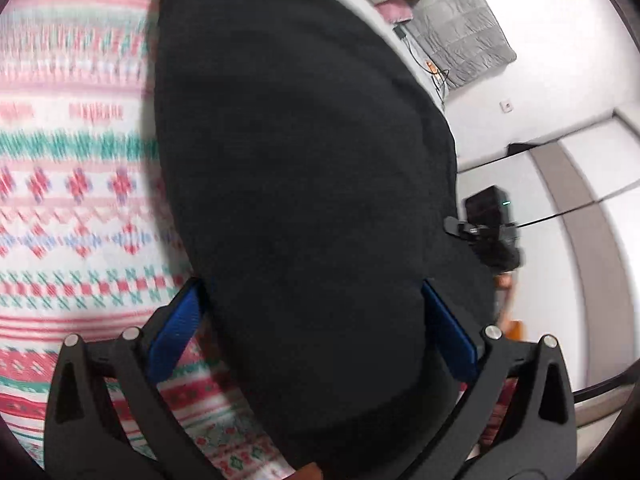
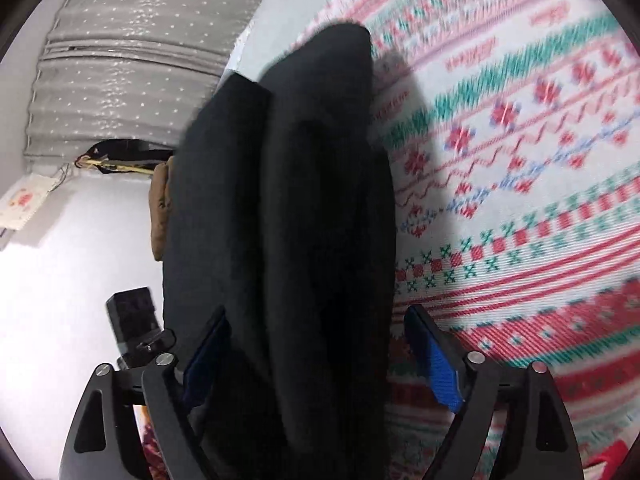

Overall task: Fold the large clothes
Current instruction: 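Lift the folded jacket with both tools and carry it to the brown stack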

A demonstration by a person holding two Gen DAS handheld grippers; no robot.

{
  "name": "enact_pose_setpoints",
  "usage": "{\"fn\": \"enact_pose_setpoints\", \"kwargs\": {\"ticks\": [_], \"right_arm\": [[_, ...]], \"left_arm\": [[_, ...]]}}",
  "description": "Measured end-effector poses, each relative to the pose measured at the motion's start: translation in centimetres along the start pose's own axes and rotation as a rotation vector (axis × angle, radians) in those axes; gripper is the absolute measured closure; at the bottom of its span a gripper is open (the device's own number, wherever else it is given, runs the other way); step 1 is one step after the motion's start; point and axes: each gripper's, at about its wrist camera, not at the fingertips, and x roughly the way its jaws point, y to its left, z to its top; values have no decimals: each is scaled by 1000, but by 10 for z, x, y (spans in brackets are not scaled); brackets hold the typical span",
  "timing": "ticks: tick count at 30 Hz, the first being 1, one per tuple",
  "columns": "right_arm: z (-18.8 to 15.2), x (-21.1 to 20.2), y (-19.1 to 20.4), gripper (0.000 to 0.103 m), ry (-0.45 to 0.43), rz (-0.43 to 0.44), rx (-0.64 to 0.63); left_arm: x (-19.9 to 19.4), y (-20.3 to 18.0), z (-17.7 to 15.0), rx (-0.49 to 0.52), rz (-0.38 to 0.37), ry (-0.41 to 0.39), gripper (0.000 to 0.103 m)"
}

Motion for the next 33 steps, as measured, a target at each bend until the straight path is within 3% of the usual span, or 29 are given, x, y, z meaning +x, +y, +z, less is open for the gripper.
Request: {"fn": "enact_pose_setpoints", "kwargs": {"ticks": [6, 11, 13, 17, 20, 24, 33], "right_arm": [[1, 2, -10, 14, 8, 44, -8], [4, 13, -3, 14, 4, 38, -37], [3, 18, 2, 17, -4, 28, -61], [-3, 18, 11, 47, -39, 15, -87], [-12, 8, 22, 57, -90, -9, -114], [-22, -2, 39, 61, -139, -35, -153], [-41, -3, 97, 63, -173, -56, -243]], "left_arm": [[14, 6, 1, -13, -49, 47, 0], [24, 16, -6, -60, -189, 39, 0], [22, 12, -8, -53, -176, 23, 0], [17, -13, -19, 21, -69, -41, 4], [9, -24, -27, 66, -56, -76, 13], [-5, -34, -42, 114, -60, -108, 25], [-60, -34, -56, 143, -95, -179, 29]]}}
